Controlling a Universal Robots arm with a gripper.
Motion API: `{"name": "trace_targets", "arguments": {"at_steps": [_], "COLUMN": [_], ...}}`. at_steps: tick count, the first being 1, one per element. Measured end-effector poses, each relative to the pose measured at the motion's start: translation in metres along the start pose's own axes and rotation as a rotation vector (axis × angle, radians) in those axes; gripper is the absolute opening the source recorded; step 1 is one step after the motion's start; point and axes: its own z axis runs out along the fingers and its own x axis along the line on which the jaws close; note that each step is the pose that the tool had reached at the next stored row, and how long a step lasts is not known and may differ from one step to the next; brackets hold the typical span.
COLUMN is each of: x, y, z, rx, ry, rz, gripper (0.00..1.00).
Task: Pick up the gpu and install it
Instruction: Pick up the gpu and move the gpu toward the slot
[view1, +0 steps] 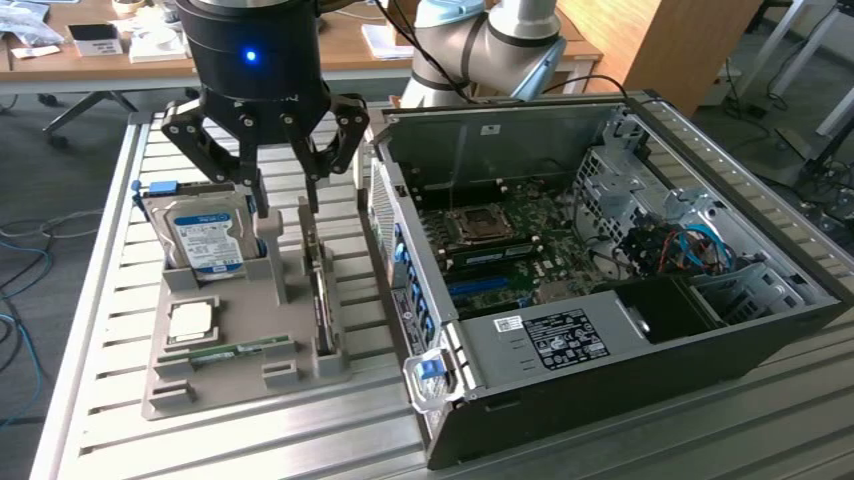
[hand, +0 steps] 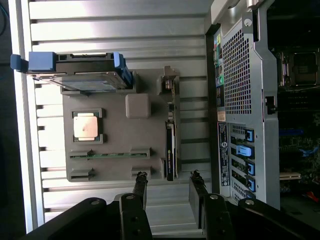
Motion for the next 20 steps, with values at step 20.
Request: {"name": "trace_targets", "arguments": {"at_steps": [20], "x": [0.0001], "y": [-0.0002], "z": [0.0055], "rx": [-0.0001], "ry": [0.0], "rz": [0.0], "gripper": [0.47]}}
